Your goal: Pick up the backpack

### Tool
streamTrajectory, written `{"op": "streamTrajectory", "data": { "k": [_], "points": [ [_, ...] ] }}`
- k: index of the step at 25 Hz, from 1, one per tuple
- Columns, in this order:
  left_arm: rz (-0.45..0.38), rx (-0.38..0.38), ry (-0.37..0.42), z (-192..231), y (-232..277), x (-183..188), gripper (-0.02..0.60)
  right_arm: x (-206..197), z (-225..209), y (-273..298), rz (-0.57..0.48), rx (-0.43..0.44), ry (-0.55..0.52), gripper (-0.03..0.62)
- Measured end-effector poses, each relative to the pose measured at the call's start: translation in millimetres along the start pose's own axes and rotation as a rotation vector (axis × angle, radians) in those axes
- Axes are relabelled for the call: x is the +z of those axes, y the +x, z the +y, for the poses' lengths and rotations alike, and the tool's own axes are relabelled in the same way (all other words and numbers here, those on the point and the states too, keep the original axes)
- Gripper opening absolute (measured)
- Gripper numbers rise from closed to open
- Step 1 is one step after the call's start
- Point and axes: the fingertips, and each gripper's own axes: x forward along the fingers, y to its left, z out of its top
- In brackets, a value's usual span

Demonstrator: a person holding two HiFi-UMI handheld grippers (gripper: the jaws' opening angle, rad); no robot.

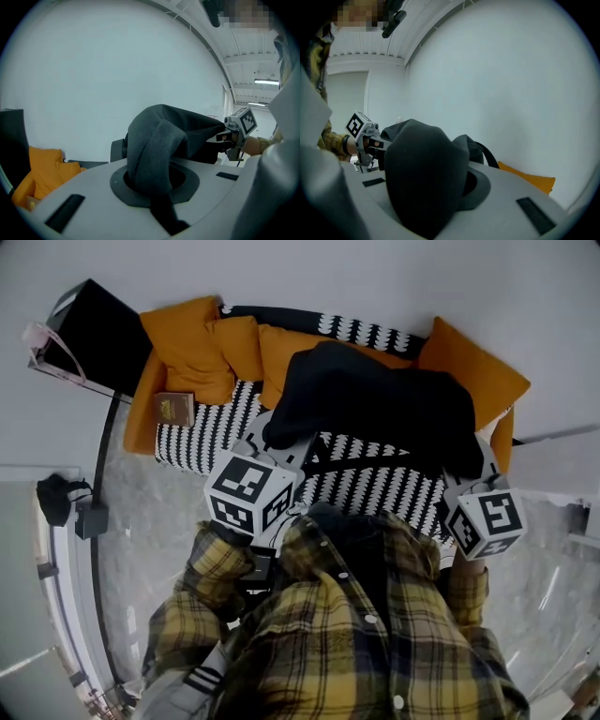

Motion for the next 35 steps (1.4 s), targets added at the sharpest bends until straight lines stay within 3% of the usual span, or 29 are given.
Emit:
{"op": "streamTrajectory", "data": {
  "k": [35],
  "points": [
    [0.047, -0.020, 0.002, 1, 3, -13, 0.037, -20, 2, 4, 0.053, -0.003, 0.039, 0.032]
  ]
}}
